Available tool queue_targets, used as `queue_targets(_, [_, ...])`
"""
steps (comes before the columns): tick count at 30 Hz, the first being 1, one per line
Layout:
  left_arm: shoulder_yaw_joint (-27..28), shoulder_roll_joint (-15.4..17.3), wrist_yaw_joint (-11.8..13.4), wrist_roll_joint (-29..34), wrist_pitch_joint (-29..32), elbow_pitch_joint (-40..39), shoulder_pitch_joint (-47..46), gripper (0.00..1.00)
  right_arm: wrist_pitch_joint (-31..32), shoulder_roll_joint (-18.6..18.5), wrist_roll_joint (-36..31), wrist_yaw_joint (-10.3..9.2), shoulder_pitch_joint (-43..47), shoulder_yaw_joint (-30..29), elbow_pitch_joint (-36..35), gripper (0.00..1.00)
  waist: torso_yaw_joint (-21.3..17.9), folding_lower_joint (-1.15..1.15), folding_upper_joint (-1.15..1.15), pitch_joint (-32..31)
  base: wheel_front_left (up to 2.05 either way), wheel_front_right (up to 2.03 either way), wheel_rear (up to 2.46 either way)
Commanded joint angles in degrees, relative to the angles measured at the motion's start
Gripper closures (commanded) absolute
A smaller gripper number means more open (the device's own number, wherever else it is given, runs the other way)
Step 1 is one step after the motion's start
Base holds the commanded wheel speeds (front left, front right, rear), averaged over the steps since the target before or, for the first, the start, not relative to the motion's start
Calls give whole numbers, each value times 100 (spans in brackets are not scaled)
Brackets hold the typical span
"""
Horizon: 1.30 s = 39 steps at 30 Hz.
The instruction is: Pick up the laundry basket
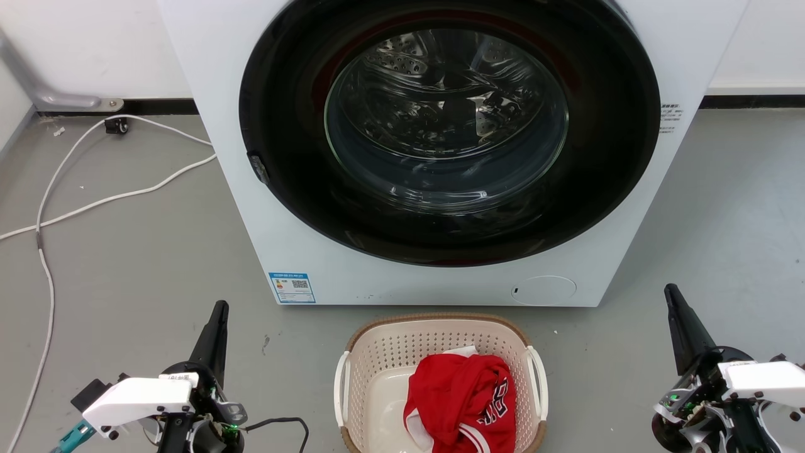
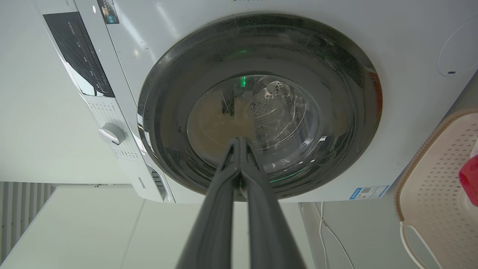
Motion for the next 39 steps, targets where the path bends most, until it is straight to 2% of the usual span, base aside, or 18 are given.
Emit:
queue_targets(1, [11, -1, -18, 20, 5, 9, -58, 100, 16, 23, -43, 17, -73, -10, 9, 100, 0, 0, 0, 0, 0, 0, 0])
queue_targets(28, [42, -23, -19, 49, 39, 10, -62, 100, 32, 33, -52, 17, -75, -25, 10, 100, 0, 0, 0, 0, 0, 0, 0])
queue_targets(29, [42, -23, -19, 51, 40, 10, -62, 0, 32, 33, -53, 17, -75, -25, 10, 0, 0, 0, 0, 0, 0, 0, 0])
queue_targets(39, [-278, -34, 1, -6, -238, -36, -10, 0, -168, 8, -104, 1, 95, 104, -105, 0, 1, 0, 0, 4, 0, 0, 0])
